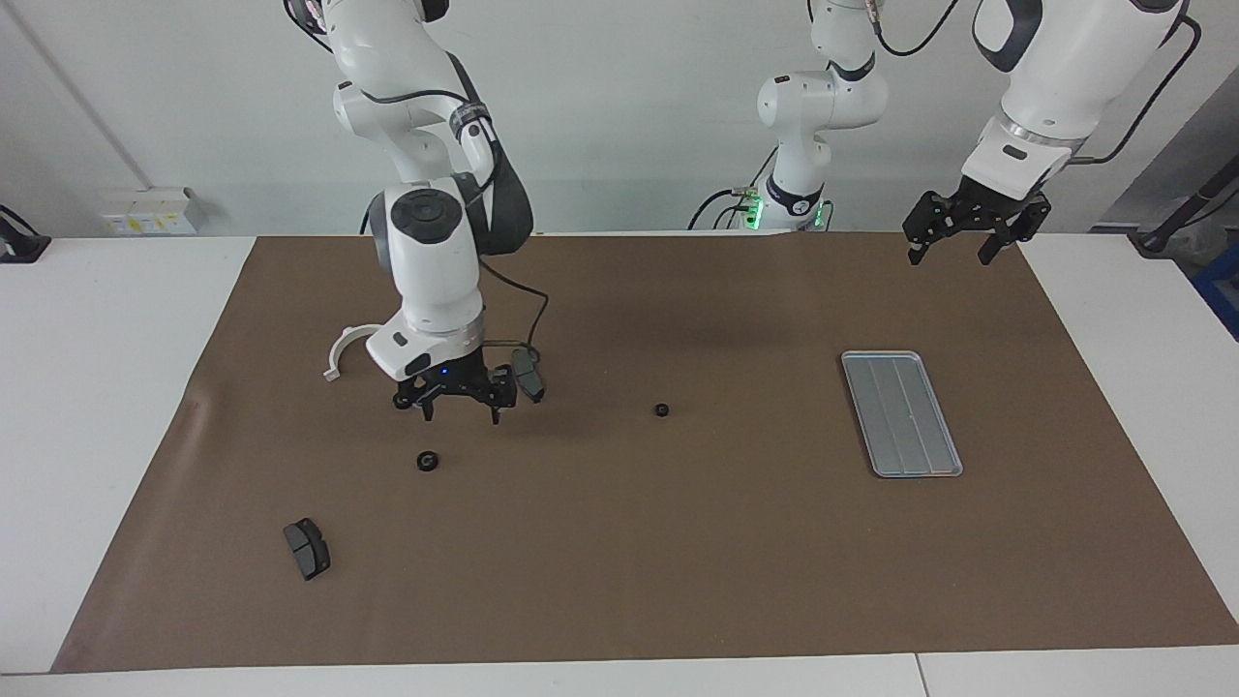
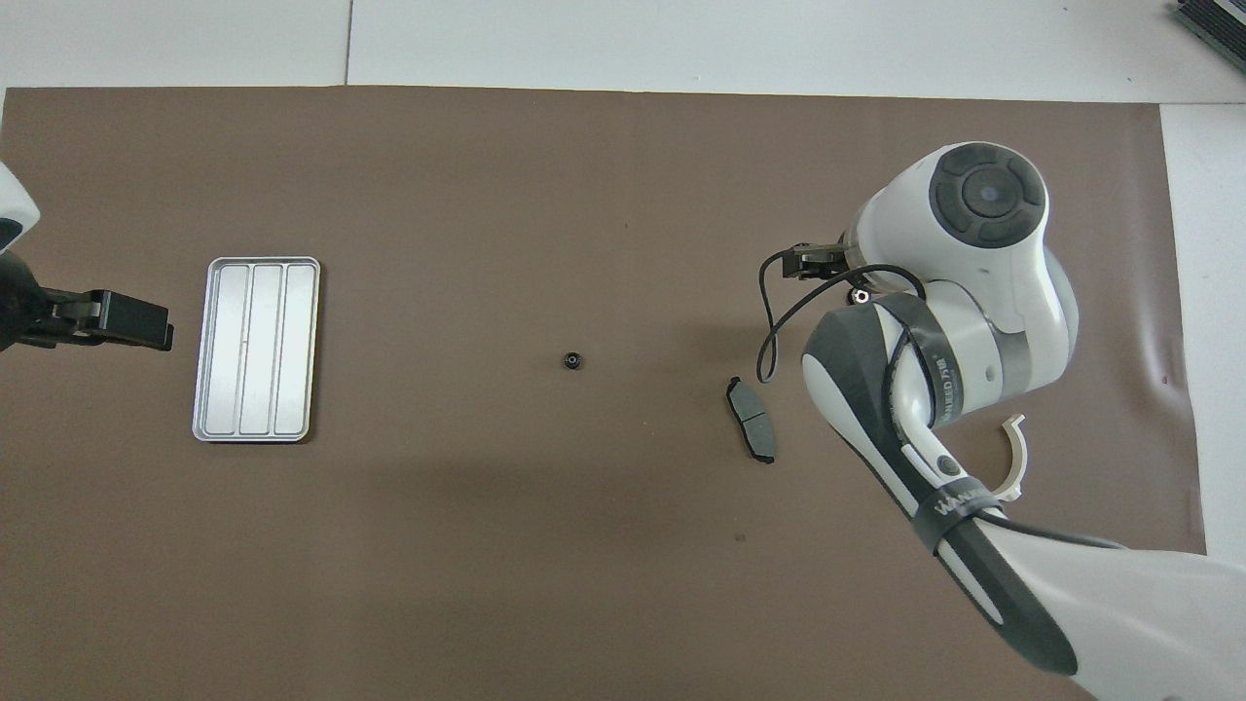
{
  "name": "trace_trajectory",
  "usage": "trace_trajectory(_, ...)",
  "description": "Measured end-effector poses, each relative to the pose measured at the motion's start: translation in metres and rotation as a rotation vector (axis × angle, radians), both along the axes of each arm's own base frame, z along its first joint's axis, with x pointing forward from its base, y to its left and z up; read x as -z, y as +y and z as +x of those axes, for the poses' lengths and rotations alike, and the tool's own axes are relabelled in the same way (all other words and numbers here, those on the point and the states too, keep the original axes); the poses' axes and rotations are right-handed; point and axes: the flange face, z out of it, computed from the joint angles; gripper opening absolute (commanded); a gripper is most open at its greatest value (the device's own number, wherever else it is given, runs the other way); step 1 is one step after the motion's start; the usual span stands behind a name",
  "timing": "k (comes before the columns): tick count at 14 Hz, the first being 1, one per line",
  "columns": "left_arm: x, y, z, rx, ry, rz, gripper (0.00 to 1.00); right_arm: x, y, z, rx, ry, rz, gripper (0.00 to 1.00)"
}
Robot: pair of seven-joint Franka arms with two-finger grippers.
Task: Pick bearing gear from pile to tray
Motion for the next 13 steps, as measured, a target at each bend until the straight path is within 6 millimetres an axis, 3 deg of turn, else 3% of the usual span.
trace_trajectory(3,0.0,0.0,0.0,0.0,0.0,0.0,1.0,0.023,-0.055,-0.005,-0.122,0.073,-0.023,1.0)
trace_trajectory(5,0.0,0.0,0.0,0.0,0.0,0.0,1.0,0.036,-0.076,-0.016,-0.203,0.115,0.005,1.0)
trace_trajectory(9,0.0,0.0,0.0,0.0,0.0,0.0,1.0,0.066,-0.102,-0.042,-0.313,0.104,0.045,1.0)
trace_trajectory(13,0.0,0.0,0.0,0.0,0.0,0.0,1.0,0.099,-0.104,-0.075,-0.344,0.101,0.046,1.0)
